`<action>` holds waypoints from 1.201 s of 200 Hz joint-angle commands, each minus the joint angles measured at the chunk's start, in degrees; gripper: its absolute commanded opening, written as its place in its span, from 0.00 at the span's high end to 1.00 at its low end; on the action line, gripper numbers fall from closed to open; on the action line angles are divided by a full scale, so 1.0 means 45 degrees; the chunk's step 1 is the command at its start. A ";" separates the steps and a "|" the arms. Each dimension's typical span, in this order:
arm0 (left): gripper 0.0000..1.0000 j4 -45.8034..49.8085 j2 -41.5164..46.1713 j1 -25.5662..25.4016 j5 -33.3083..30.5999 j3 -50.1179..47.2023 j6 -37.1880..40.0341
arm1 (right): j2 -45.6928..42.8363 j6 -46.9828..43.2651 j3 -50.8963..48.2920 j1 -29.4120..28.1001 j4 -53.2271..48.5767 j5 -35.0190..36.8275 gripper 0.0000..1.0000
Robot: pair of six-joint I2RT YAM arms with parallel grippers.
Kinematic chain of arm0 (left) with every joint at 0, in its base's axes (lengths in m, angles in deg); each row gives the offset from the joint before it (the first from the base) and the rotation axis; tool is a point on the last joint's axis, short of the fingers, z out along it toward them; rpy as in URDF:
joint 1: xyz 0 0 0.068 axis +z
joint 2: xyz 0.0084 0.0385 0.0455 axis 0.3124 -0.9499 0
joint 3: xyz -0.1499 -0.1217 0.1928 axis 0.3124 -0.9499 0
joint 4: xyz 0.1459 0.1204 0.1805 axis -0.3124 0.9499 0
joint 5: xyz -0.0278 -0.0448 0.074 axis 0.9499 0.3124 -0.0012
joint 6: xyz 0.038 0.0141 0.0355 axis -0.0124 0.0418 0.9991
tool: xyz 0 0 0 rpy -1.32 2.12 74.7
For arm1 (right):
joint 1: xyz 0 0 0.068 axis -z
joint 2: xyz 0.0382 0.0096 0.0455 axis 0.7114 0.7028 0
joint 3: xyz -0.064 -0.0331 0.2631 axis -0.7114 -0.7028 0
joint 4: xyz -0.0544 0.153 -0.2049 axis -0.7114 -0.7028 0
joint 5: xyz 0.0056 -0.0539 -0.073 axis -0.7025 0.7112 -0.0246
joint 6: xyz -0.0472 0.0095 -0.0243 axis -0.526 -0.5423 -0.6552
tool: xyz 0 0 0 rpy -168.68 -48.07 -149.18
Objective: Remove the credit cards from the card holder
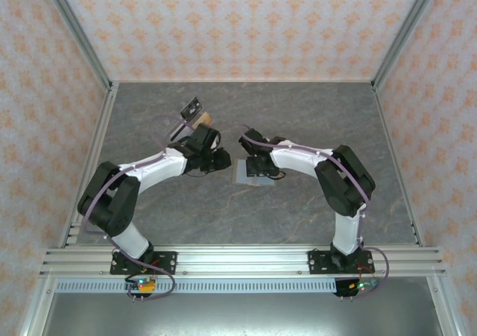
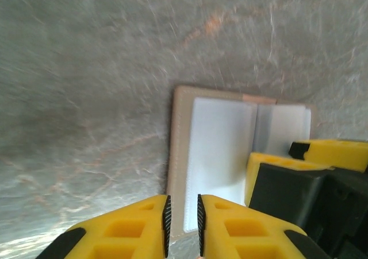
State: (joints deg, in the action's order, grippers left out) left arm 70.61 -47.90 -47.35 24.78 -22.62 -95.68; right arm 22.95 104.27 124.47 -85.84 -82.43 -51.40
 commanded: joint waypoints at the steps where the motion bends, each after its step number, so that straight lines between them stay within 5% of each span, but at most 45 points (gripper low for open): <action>1: 0.80 -0.0666 -0.0694 -0.0545 -0.0060 0.0486 -0.0567 | 0.0463 -0.0090 0.0024 -0.0045 -0.0635 0.0583 0.45; 187: 0.80 0.0598 -0.3165 -0.1315 -0.0845 0.1862 -0.0825 | -0.0004 0.0209 -0.0885 0.0442 0.0547 -0.1061 0.52; 240: 0.97 -0.0236 -0.4112 -0.1511 0.0133 0.2022 -0.1142 | -0.0397 0.0471 -0.1427 0.0881 0.1148 -0.2032 0.57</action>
State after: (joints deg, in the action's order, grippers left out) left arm 70.35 -62.57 -52.73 22.57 -13.15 -99.66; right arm 20.96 104.88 121.17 -82.67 -77.97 -56.34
